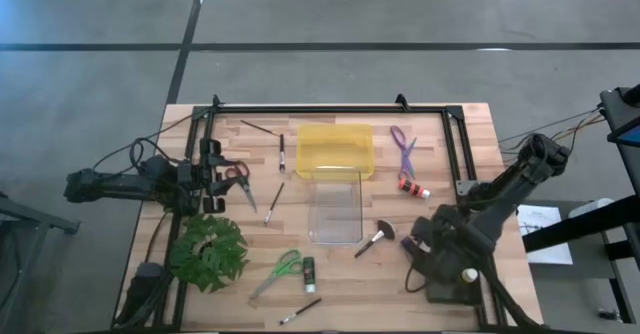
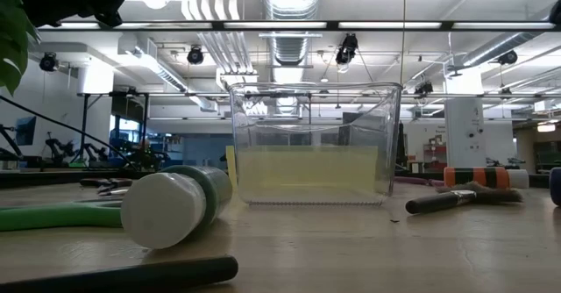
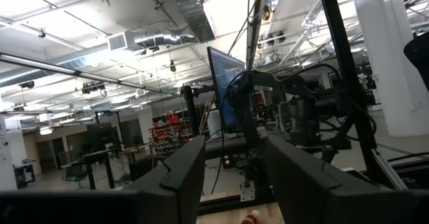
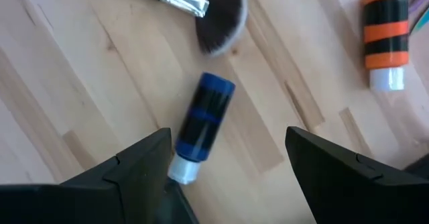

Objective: Pick & Place Paint Supplies
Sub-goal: Put the blue paint bottle into the black bin

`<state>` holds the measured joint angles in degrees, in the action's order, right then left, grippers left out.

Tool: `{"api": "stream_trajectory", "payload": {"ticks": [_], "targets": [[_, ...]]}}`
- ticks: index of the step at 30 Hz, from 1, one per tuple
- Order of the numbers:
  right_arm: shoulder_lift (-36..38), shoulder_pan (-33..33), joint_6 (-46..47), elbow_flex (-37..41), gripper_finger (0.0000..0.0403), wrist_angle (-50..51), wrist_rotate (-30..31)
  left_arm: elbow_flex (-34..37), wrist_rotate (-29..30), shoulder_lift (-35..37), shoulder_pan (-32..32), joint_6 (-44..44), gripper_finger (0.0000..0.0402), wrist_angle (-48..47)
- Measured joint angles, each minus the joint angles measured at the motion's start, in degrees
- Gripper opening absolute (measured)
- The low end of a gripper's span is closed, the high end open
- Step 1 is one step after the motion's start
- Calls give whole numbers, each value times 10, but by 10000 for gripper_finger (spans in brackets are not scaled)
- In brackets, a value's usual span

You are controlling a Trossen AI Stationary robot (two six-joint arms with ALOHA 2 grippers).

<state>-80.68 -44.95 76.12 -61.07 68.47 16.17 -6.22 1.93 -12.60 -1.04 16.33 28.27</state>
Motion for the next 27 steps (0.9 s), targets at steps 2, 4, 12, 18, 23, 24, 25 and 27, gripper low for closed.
{"api": "stream_trajectory", "payload": {"ticks": [2,4,12,18,23,24,25,27], "targets": [[0,13,-9,5,292,-6,-15,0,0,0,0,2,165,0],[0,27,-23,15,292,-30,-29,0,0,0,0,3,165,0],[0,76,-55,74,292,-100,-70,0,0,0,0,4,165,0],[0,88,-38,109,293,-151,-110,0,0,0,0,4,165,1],[0,90,-26,128,293,-182,-124,0,0,0,0,4,165,2],[0,91,-24,131,293,-186,-124,0,0,0,0,4,165,2],[0,92,-24,135,293,-192,-128,0,0,0,0,4,165,2],[0,95,-24,142,293,-206,-135,0,0,0,0,4,165,2]]}}
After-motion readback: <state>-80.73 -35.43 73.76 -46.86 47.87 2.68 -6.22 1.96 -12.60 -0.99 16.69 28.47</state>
